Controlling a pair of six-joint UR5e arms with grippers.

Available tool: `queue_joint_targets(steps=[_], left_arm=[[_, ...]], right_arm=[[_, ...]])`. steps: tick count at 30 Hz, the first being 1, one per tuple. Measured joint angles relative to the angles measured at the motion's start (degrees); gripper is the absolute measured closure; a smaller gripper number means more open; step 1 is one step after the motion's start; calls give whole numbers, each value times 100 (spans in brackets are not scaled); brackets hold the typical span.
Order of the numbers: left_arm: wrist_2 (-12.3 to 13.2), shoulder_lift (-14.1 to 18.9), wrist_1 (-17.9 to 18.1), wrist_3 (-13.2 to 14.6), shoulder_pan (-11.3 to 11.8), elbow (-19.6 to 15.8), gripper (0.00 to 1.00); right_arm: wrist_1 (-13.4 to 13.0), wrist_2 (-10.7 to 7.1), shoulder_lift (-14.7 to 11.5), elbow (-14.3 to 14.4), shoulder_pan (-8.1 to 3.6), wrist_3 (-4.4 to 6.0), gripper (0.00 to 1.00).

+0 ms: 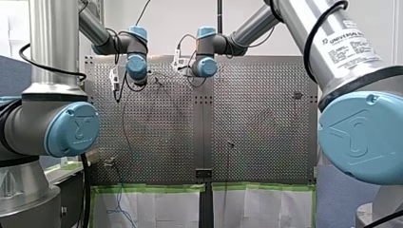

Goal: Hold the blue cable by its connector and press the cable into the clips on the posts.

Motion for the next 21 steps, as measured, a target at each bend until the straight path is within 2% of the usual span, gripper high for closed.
queue_joint_targets(steps=[10, 21], left_arm=[[149, -281, -51, 3, 38, 335, 100], [158, -533, -157, -18, 148, 669, 100]], right_arm=[[1, 1, 64, -35, -122, 19, 100], [1, 21, 81, -39, -205, 17, 100]])
